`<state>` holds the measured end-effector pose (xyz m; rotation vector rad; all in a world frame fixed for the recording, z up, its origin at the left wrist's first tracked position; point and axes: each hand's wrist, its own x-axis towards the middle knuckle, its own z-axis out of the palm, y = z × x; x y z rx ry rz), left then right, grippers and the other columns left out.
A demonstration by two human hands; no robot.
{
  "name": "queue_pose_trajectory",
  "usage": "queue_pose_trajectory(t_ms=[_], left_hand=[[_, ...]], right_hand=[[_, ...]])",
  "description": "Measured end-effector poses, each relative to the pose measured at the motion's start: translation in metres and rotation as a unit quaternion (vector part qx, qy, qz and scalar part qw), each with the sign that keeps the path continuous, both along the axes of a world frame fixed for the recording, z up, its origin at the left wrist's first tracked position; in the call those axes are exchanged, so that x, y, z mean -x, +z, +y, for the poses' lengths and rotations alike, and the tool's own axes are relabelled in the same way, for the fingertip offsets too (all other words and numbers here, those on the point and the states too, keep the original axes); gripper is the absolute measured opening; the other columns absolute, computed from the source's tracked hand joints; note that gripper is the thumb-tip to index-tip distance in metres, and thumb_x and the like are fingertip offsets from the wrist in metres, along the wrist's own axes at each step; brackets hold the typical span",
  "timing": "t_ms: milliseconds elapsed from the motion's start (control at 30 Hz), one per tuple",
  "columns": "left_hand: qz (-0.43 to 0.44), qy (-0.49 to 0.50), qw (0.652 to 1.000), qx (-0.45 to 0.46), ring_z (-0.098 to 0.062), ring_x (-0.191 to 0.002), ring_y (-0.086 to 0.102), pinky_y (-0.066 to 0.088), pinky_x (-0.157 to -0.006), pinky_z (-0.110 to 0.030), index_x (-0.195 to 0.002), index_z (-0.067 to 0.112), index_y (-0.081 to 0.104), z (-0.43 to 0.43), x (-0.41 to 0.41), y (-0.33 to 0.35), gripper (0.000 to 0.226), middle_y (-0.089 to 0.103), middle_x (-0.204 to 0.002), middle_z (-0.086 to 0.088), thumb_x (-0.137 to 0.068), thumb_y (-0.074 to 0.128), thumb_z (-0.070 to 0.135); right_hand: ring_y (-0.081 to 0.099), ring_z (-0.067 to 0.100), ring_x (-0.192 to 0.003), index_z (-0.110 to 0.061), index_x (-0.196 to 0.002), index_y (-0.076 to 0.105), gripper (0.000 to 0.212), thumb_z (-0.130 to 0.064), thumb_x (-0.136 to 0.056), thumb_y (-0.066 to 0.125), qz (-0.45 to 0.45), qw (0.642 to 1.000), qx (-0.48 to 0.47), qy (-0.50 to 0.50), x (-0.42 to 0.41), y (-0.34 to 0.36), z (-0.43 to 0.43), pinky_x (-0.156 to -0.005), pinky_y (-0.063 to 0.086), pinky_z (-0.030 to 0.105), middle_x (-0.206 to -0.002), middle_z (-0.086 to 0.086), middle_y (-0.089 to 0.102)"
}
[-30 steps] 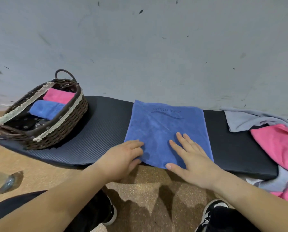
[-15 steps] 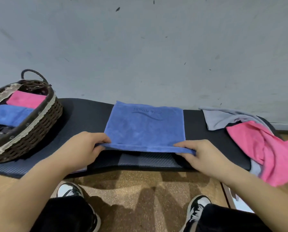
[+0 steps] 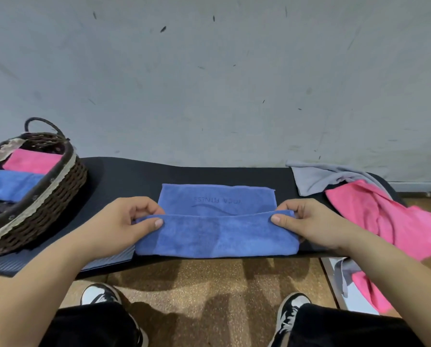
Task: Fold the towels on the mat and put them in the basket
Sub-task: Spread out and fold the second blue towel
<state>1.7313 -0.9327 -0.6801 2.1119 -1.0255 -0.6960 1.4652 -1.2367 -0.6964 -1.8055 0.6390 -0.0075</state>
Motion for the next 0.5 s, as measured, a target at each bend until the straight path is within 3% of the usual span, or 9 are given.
queue_pose_trajectory(t_ms=[167, 267, 333, 433, 500], left_hand=[[-0.051, 0.054, 0.997, 0.009, -0.021, -0.079, 0.072, 0.058, -0.077, -0.038, -0.092, 0.027, 0.073, -0.030, -0.017, 0.002, 0.008, 0.077, -0.078, 0.006, -0.089, 0.077, 0.033], [-0.090, 0.066, 0.994, -0.019, -0.012, -0.068, 0.066, 0.052, -0.066, -0.029, -0.089, 0.032, 0.070, -0.054, -0.035, -0.005, 0.005, 0.074, -0.074, 0.008, -0.093, 0.072, 0.030], [-0.108, 0.065, 0.991, -0.031, -0.006, -0.074, 0.065, 0.047, -0.066, -0.024, -0.093, 0.033, 0.069, -0.071, -0.045, -0.013, 0.012, 0.072, -0.080, 0.011, -0.097, 0.065, 0.023], [-0.138, 0.077, 0.986, -0.055, -0.005, -0.083, 0.062, 0.044, -0.065, -0.022, -0.098, 0.028, 0.068, -0.095, -0.054, -0.026, 0.013, 0.069, -0.090, 0.011, -0.098, 0.059, 0.017], [-0.155, 0.092, 0.980, -0.086, -0.009, -0.083, 0.063, 0.048, -0.066, -0.027, -0.097, 0.026, 0.067, -0.104, -0.060, -0.035, 0.011, 0.068, -0.089, 0.008, -0.097, 0.059, 0.018]], right_hand=[[0.056, 0.012, -0.050, -0.007, -0.089, 0.070, 0.017, -0.023, -0.095, 0.073, -0.006, 0.995, 0.040, -0.092, -0.016, -0.006, -0.012, -0.045, 0.049, 0.028, -0.063, 0.002, 0.065], [0.065, 0.017, -0.065, -0.013, -0.086, 0.072, 0.017, -0.029, -0.092, 0.075, -0.006, 0.984, 0.114, -0.136, -0.029, -0.017, -0.028, -0.064, 0.061, 0.046, -0.076, 0.007, 0.073], [0.069, 0.023, -0.074, -0.019, -0.081, 0.072, 0.016, -0.029, -0.092, 0.074, -0.005, 0.976, 0.153, -0.156, -0.039, -0.025, -0.036, -0.074, 0.061, 0.049, -0.078, 0.004, 0.073], [0.066, 0.019, -0.075, -0.020, -0.081, 0.072, 0.014, -0.027, -0.094, 0.071, 0.005, 0.968, 0.181, -0.171, -0.055, -0.031, -0.044, -0.071, 0.056, 0.038, -0.080, 0.001, 0.073], [0.064, 0.015, -0.073, -0.021, -0.083, 0.072, 0.014, -0.029, -0.094, 0.070, 0.022, 0.964, 0.205, -0.167, -0.065, -0.037, -0.051, -0.065, 0.050, 0.030, -0.080, -0.001, 0.072]])
